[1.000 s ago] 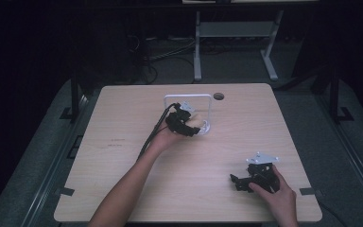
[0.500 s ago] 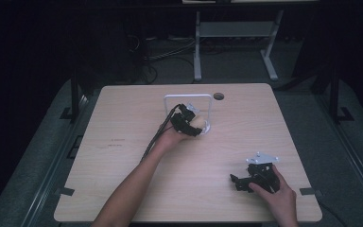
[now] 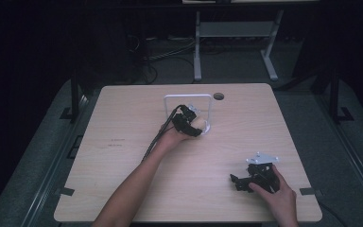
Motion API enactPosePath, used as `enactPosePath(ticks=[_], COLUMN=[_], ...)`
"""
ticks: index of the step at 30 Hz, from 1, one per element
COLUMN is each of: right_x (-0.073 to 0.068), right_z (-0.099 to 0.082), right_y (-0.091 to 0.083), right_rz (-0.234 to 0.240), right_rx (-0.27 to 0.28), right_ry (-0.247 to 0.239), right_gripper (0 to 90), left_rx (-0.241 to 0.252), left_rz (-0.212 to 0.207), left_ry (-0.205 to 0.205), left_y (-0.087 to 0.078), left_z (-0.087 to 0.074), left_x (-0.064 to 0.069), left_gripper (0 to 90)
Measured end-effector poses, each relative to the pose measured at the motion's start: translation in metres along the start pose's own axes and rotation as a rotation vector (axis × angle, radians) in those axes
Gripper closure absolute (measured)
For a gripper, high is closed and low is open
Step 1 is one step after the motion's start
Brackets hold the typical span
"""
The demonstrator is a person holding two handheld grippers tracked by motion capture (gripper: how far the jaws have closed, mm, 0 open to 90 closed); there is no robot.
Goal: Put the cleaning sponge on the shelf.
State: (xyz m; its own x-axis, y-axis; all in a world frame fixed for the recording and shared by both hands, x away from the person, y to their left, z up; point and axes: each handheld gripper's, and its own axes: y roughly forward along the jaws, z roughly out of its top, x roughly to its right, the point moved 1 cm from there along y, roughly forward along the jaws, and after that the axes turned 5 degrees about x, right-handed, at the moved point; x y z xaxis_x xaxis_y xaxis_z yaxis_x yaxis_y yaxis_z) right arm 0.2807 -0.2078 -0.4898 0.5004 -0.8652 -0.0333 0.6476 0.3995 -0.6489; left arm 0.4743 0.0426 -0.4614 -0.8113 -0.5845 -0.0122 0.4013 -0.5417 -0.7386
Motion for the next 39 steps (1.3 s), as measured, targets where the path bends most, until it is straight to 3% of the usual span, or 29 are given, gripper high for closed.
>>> enactPosePath(ticks=[9,14,16,23,27,28,29,31,32,33,34,36,37,39], right_x=[0.000,0.000,0.000,0.000,0.000,0.000,0.000,0.000,0.000,0.000,0.000,0.000,0.000,0.000], right_z=[0.000,0.000,0.000,0.000,0.000,0.000,0.000,0.000,0.000,0.000,0.000,0.000,0.000,0.000], right_y=[0.000,0.000,0.000,0.000,0.000,0.000,0.000,0.000,0.000,0.000,0.000,0.000,0.000,0.000], right_rz=[0.000,0.000,-0.001,-0.001,0.002,0.002,0.000,-0.001,-0.001,-0.001,-0.001,-0.001,0.000,0.000], right_rx=[0.000,0.001,-0.001,-0.001,0.001,0.001,0.000,0.000,-0.001,-0.001,-0.001,-0.001,-0.001,0.000], right_ry=[0.000,-0.001,-0.001,0.000,0.003,0.002,0.000,-0.001,0.000,0.000,0.000,-0.001,0.000,0.000], right_gripper=[0.9,1.0,0.9,0.9,1.0,1.0,0.9,0.9,0.9,0.9,0.9,0.9,1.0,1.0], left_rx=[-0.003,0.022,0.039,0.077,0.098,0.100,0.106,0.107,0.107,0.107,0.100,0.102,0.098,0.092], left_rz=[0.010,0.014,0.013,0.011,-0.007,-0.017,-0.048,-0.063,-0.075,-0.085,-0.107,-0.116,-0.129,-0.148], left_ry=[-0.004,-0.013,-0.034,-0.033,-0.032,-0.034,-0.046,-0.045,-0.044,-0.044,-0.034,-0.033,-0.024,-0.019], left_y=[-0.002,-0.014,-0.021,-0.041,-0.053,-0.056,-0.061,-0.063,-0.064,-0.065,-0.066,-0.066,-0.067,-0.066], left_z=[0.000,0.003,0.003,0.005,0.006,0.006,0.006,0.006,0.006,0.005,0.004,0.003,0.002,-0.002], left_x=[0.000,0.002,0.004,0.005,0.005,0.006,0.009,0.010,0.012,0.014,0.018,0.020,0.021,0.026], left_gripper=[36.0,34.8,35.0,38.5,49.1,49.1,55.6,58.6,68.1,68.1,76.7,80.5,89.5,89.9])
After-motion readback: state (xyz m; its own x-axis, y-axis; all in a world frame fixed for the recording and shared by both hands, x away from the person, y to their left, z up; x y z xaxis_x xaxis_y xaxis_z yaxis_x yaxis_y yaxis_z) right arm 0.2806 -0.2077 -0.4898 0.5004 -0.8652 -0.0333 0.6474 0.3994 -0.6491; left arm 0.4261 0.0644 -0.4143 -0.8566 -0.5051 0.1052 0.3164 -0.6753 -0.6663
